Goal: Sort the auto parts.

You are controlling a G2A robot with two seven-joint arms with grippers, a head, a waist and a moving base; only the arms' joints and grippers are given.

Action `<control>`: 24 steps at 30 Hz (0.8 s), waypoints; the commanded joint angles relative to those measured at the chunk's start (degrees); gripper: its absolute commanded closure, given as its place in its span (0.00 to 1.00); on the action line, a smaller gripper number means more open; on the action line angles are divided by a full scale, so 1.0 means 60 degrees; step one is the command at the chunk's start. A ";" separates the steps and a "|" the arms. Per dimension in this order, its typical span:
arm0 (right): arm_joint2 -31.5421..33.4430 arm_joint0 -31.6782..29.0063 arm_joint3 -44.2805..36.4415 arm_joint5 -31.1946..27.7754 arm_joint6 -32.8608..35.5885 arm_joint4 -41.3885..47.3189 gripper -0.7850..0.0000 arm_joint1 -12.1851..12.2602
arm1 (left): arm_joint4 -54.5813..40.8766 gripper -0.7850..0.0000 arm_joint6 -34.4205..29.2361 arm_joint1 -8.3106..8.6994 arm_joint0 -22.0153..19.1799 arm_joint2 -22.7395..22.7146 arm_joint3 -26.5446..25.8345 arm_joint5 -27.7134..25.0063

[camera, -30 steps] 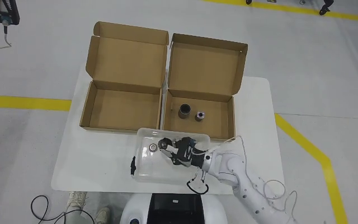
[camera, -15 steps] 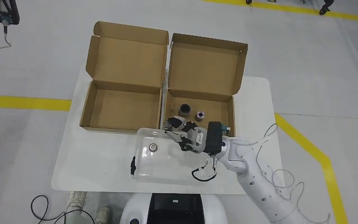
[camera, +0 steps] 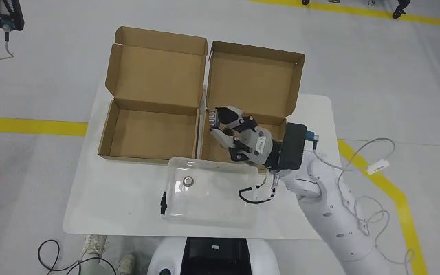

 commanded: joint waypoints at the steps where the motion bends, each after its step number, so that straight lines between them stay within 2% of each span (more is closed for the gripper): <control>1: 0.0066 0.0167 0.0020 -0.0040 -0.0121 0.0241 1.00 -0.0021 | 0.0000 0.00 0.0000 0.0000 0.0000 0.0000 0.0000 0.0000; 5: 0.0079 0.0518 0.0058 -0.0286 -0.0337 0.0725 1.00 -0.0074 | 0.0000 0.00 0.0000 0.0000 0.0000 0.0000 0.0000 0.0000; 12: 0.0220 0.0915 -0.0348 -0.0043 -0.0142 0.0931 1.00 -0.0132 | 0.0000 0.00 0.0000 0.0000 0.0000 0.0000 0.0000 0.0000; 24: 0.0733 0.0771 -0.1211 0.0392 0.0159 0.0481 1.00 -0.0113 | 0.0000 0.00 0.0000 0.0000 0.0000 0.0000 0.0000 0.0000</control>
